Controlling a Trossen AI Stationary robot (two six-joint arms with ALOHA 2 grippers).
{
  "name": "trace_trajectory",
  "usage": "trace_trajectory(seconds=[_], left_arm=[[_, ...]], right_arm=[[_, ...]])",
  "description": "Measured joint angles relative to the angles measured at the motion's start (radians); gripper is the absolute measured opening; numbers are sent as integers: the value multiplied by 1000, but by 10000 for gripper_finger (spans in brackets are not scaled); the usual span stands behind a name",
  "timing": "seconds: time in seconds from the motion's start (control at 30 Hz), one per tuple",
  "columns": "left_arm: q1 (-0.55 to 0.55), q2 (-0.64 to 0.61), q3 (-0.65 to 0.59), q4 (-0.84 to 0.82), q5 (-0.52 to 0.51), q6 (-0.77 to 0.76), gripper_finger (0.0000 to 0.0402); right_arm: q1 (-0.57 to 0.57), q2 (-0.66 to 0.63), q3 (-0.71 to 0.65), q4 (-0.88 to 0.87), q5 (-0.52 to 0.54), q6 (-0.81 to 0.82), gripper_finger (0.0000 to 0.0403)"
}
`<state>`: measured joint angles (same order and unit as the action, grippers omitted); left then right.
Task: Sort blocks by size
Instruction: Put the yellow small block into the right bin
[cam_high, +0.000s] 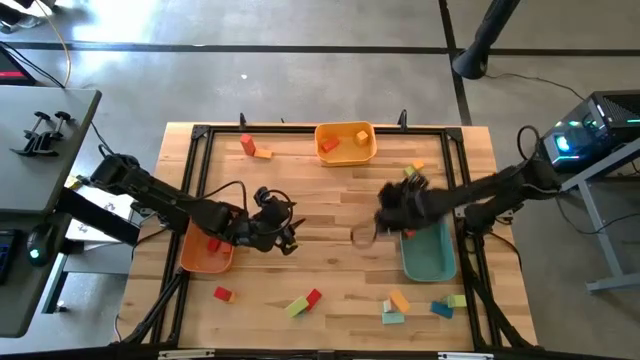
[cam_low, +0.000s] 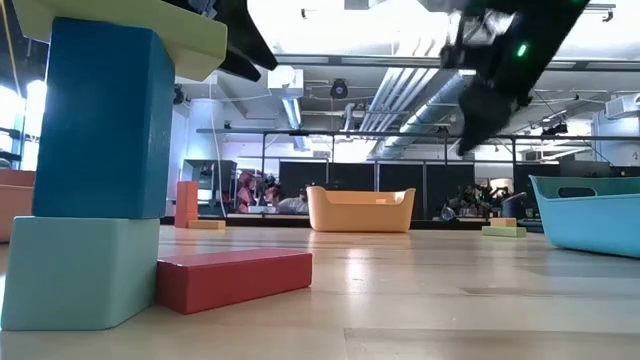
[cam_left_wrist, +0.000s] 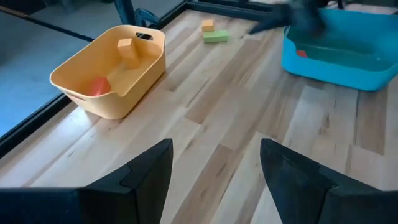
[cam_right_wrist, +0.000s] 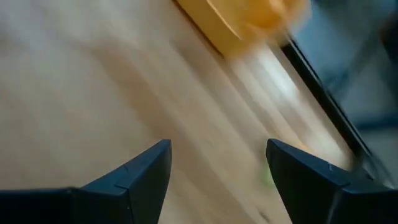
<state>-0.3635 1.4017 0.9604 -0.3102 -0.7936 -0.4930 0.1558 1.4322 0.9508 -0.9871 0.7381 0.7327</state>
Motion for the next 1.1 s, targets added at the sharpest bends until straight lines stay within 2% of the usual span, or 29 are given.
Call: trace_trajectory(seconds=[0.1, 0.3, 0.43, 0.57, 0.77, 0.9, 1.1], left_arm=[[0, 0, 0, 0, -2, 0, 229], [-12, 0, 0, -1, -2, 0, 229], [-31, 0, 0, -2, -2, 0, 229], [-55, 0, 0, -3, -2, 0, 229], [-88, 0, 0, -4, -5, -1, 229], [-98, 0, 0, -4, -9, -1, 229], [-98, 0, 0, -5, -14, -1, 229]], right_arm=[[-173, 0, 0, -59, -83, -32, 261], [-492, 0, 0, -55, -252, -225, 261], [-666, 0, 0, -31, -304, -355, 261], [-796, 0, 0, 44, -418, -465, 253], [-896, 2, 0, 69, -508, -492, 218], [-909, 4, 0, 66, -513, -498, 201], [-908, 52, 0, 66, -484, -496, 195]])
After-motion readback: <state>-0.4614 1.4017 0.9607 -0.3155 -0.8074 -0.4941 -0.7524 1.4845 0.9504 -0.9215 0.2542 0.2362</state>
